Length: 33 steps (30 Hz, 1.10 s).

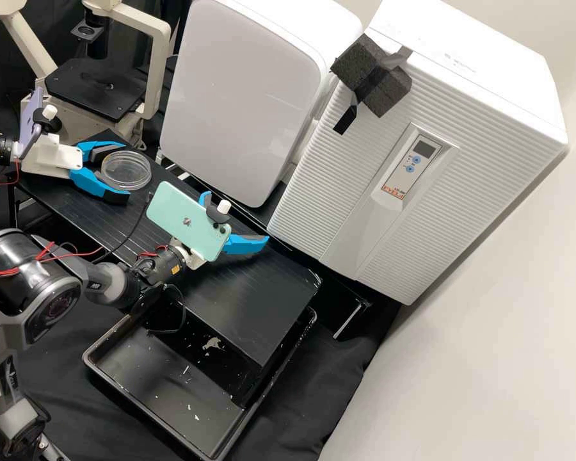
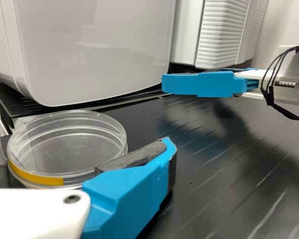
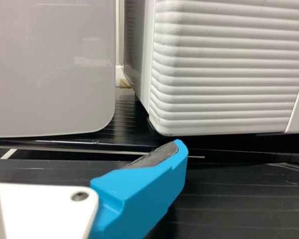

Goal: Place the petri dish on the microscope

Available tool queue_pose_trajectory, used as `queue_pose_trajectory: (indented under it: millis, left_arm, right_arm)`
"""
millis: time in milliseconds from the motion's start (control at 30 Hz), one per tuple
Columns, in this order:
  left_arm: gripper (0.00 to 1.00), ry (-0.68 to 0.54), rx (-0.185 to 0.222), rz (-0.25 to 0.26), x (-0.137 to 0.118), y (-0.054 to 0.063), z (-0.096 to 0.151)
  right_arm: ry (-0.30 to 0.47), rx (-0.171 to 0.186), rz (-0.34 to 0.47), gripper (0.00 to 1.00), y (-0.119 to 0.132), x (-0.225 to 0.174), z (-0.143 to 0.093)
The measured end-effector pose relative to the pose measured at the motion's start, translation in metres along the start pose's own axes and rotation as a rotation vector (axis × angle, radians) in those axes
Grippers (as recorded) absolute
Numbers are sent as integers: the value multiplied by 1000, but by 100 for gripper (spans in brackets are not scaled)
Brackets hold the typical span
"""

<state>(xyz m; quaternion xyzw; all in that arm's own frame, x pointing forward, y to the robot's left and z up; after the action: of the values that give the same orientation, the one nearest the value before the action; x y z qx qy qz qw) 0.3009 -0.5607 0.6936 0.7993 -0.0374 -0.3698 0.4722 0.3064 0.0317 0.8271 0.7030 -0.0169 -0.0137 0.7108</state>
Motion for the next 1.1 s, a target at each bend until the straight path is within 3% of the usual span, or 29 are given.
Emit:
queue_pose_trajectory:
  millis: [1100]
  left_arm:
    - [0, 13, -6, 2, -1, 1, -4]
  right_arm:
    - [0, 0, 0, 100, 0, 0, 0]
